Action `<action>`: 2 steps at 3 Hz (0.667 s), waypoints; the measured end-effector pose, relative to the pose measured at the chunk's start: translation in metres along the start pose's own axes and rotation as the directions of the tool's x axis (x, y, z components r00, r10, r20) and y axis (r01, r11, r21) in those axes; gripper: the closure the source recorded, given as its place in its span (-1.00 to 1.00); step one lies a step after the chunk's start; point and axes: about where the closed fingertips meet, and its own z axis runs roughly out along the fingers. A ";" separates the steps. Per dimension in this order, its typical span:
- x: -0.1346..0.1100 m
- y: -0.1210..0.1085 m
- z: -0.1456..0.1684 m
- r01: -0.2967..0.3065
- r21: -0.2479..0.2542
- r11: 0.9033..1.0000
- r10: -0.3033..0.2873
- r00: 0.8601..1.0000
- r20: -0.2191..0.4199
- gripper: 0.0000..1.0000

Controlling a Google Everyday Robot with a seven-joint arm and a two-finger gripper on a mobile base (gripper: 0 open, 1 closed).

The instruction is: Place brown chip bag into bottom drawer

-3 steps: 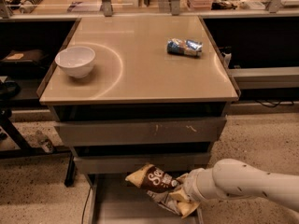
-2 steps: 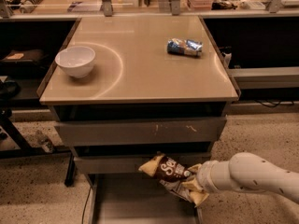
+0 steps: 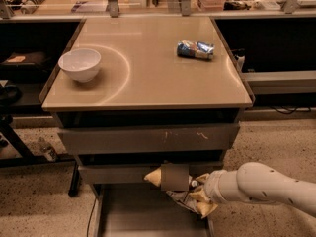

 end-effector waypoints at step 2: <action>-0.002 -0.028 0.040 0.058 0.072 0.996 -0.069 0.984 0.164 1.00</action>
Offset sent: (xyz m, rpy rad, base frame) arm 0.0617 0.0052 -0.0555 0.1335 -0.3190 0.0352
